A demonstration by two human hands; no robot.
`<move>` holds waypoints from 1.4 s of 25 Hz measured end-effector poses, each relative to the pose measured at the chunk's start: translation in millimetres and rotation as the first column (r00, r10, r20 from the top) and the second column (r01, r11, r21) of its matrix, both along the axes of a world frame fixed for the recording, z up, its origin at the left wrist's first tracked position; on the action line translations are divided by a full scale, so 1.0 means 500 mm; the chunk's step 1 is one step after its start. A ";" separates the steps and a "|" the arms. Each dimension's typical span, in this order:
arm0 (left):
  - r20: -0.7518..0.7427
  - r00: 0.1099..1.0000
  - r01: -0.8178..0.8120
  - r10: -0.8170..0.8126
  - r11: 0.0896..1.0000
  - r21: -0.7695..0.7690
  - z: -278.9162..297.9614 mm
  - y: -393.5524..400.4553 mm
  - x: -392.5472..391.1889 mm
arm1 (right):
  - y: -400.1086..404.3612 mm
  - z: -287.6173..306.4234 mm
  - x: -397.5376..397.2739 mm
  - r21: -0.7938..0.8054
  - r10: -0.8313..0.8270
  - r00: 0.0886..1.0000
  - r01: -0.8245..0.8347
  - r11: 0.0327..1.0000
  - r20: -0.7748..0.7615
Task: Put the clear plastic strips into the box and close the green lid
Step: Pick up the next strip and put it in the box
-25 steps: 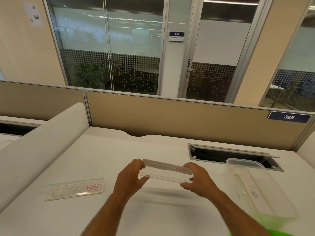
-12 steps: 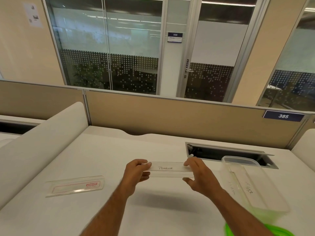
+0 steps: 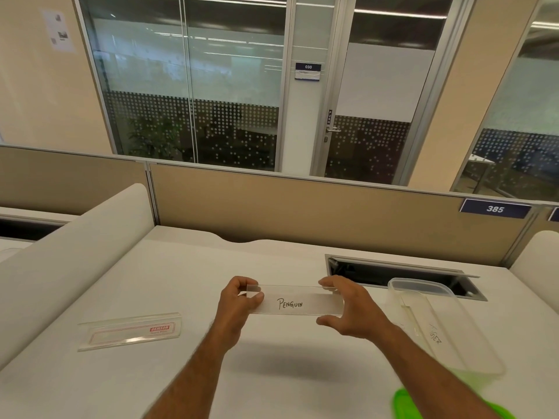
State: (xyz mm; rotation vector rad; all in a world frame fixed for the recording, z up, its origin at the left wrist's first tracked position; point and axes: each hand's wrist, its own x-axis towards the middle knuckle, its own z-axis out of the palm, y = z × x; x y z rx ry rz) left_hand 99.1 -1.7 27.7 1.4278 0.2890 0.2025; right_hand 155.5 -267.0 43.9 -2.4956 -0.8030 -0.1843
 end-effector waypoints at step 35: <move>-0.339 0.932 0.348 -0.128 0.055 0.936 -0.215 -0.113 0.005 | -0.203 0.067 0.074 -0.175 -0.722 0.681 0.701 0.692 -0.126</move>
